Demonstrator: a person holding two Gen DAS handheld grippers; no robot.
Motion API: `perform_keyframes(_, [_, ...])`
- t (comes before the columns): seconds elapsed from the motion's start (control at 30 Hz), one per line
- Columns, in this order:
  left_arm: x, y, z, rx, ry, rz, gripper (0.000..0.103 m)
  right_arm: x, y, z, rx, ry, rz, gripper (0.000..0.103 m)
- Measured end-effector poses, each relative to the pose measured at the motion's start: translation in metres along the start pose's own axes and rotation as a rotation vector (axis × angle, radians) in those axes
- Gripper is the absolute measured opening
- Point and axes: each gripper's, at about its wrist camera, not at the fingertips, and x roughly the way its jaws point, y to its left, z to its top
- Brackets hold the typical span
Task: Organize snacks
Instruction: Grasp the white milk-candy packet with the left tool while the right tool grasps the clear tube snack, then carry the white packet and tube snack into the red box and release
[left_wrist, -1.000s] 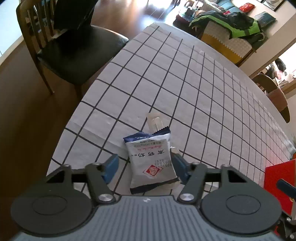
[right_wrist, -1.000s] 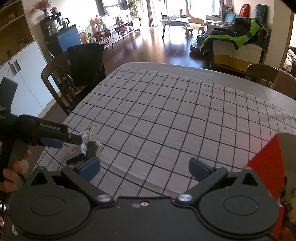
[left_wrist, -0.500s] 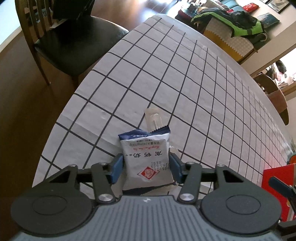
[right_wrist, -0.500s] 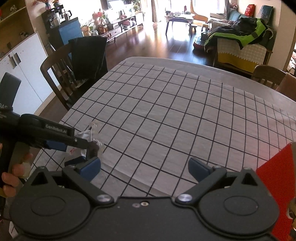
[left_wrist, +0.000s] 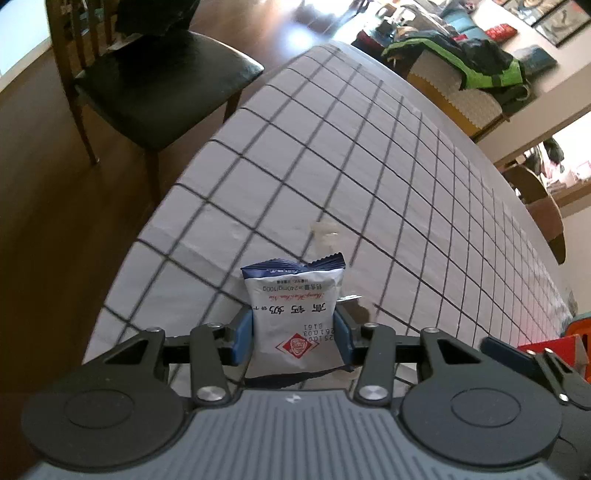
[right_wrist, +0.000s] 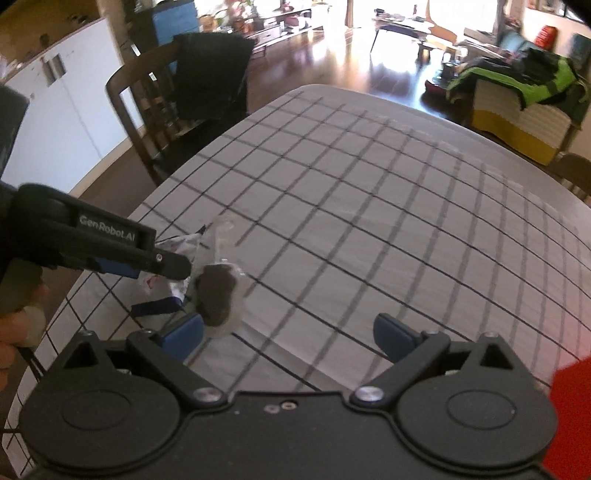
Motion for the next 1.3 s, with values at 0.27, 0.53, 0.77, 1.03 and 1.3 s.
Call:
perform_keyframes(0.27, [-0.013, 0.023, -0.005, -0.029, -0.017, -0.009, 0.045, 0.035, 0.032, 0.015, -0.1, 0.05, 0.004, 0.091])
perform_keyframes(0.53, [-0.024, 0.037, -0.01, -0.048, -0.043, -0.019, 0.045, 0.056, 0.049, 0.024, -0.151, 0.08, 0.008, 0.068])
perform_keyframes(0.77, [-0.024, 0.041, -0.013, -0.063, -0.046, -0.016, 0.045, 0.055, 0.054, 0.027, -0.161, 0.055, 0.025, 0.049])
perform_keyframes(1.03, [-0.026, 0.035, -0.02, -0.039, -0.049, -0.005, 0.045, 0.048, 0.053, 0.02, -0.156, 0.038, 0.021, 0.041])
perform_keyframes(1.3, [-0.036, 0.017, -0.029, 0.023, -0.062, 0.001, 0.045, 0.018, 0.043, 0.008, -0.11, -0.001, 0.037, 0.04])
